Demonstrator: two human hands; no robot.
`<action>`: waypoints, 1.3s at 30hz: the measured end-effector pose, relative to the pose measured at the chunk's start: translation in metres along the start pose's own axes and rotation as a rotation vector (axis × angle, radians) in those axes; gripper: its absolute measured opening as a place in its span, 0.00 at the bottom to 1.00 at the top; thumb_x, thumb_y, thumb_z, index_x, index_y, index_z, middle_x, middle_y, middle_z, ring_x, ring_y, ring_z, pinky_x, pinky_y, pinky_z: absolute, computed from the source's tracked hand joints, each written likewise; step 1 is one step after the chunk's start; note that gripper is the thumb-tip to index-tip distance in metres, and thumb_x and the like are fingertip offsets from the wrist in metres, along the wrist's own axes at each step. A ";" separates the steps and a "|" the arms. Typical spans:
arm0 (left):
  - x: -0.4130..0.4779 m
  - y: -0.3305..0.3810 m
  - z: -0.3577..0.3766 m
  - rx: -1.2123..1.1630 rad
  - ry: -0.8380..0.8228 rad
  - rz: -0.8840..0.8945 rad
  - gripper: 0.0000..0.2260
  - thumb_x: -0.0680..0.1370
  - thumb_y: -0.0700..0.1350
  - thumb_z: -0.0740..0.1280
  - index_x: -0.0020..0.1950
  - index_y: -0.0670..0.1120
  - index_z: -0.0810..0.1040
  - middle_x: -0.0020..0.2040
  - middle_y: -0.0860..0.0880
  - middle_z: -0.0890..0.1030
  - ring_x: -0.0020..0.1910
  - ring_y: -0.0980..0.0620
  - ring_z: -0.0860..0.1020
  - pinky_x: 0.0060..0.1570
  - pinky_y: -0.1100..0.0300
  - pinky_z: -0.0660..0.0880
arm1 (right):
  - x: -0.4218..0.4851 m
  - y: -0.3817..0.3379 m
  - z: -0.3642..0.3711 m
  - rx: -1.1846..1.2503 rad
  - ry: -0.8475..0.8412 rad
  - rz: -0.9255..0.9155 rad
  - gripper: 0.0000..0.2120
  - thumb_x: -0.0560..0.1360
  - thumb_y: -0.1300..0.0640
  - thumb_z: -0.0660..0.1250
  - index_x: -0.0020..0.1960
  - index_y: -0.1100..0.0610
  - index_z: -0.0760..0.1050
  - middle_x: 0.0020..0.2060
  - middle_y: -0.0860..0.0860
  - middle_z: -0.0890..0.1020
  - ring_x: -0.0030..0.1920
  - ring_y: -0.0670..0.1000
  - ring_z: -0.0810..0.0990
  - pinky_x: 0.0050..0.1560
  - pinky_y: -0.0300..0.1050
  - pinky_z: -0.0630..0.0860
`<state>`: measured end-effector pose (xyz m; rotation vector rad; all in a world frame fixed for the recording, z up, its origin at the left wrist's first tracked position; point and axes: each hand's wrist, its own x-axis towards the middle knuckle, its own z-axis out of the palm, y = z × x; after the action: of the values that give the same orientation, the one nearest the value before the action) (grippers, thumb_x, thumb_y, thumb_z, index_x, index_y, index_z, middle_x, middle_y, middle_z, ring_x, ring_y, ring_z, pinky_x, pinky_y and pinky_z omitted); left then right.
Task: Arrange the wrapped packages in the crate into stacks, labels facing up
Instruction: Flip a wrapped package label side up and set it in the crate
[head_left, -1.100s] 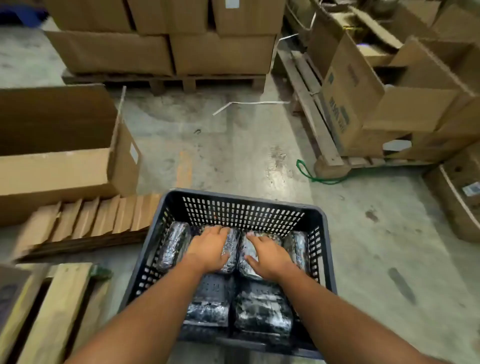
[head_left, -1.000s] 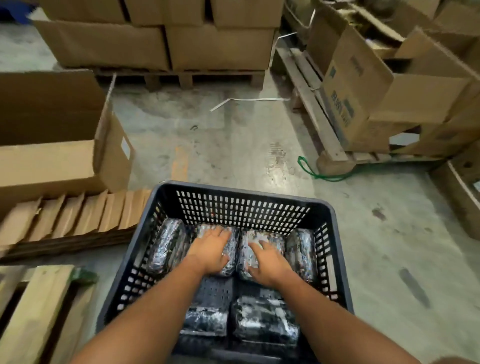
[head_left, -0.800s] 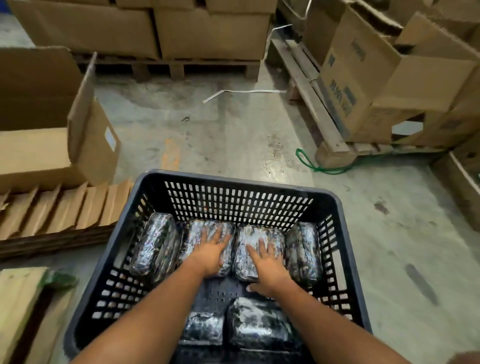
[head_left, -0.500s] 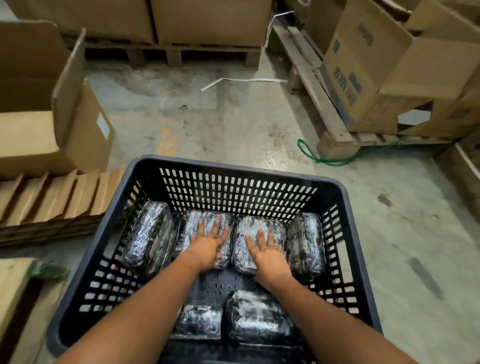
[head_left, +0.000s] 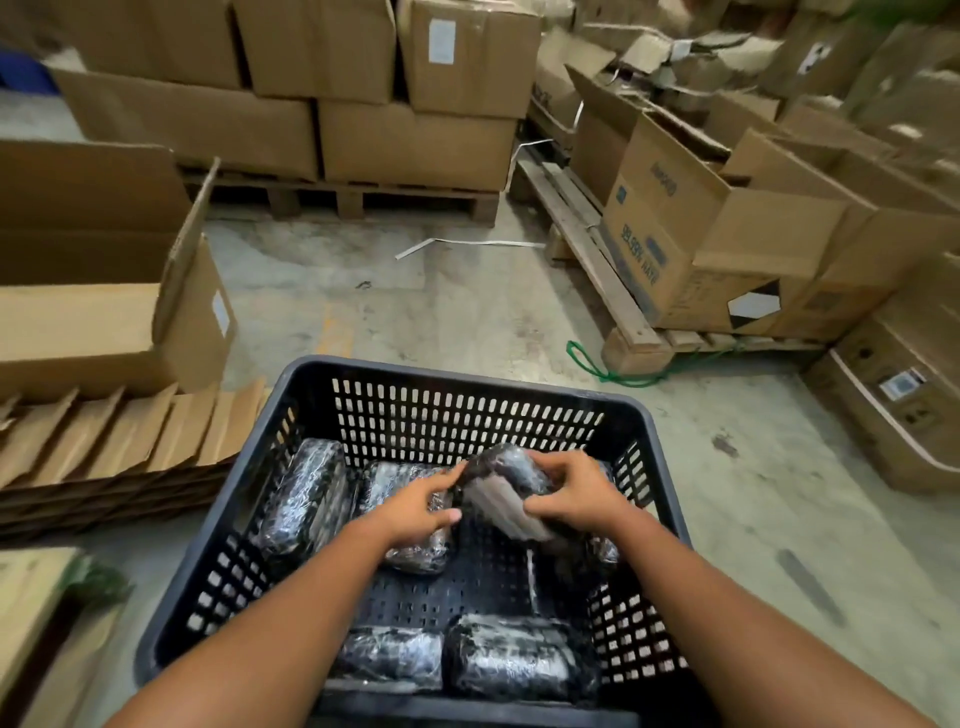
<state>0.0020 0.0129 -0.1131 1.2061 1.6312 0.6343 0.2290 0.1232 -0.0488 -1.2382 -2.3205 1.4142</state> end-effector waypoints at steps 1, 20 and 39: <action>-0.003 0.007 -0.002 -0.098 0.038 0.020 0.33 0.79 0.41 0.70 0.78 0.61 0.60 0.81 0.50 0.59 0.72 0.47 0.69 0.65 0.58 0.70 | -0.003 -0.006 -0.011 0.134 0.012 0.012 0.28 0.64 0.63 0.76 0.60 0.43 0.85 0.44 0.47 0.88 0.42 0.45 0.82 0.45 0.42 0.77; -0.036 0.048 -0.013 -1.240 0.190 0.083 0.38 0.78 0.35 0.67 0.79 0.64 0.57 0.74 0.49 0.72 0.69 0.39 0.73 0.49 0.34 0.79 | -0.022 -0.058 -0.027 0.524 0.170 -0.091 0.41 0.69 0.58 0.84 0.75 0.38 0.72 0.64 0.49 0.82 0.58 0.50 0.86 0.42 0.53 0.87; -0.032 0.051 -0.015 -0.602 -0.100 0.083 0.41 0.67 0.40 0.82 0.69 0.70 0.69 0.62 0.58 0.82 0.59 0.48 0.83 0.56 0.47 0.80 | -0.010 -0.027 -0.045 0.481 -0.029 0.147 0.27 0.76 0.63 0.77 0.67 0.38 0.78 0.60 0.57 0.79 0.41 0.47 0.87 0.32 0.44 0.80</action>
<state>0.0109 0.0051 -0.0522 0.8432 1.1846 1.0124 0.2430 0.1407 0.0001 -1.2548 -1.7711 1.8995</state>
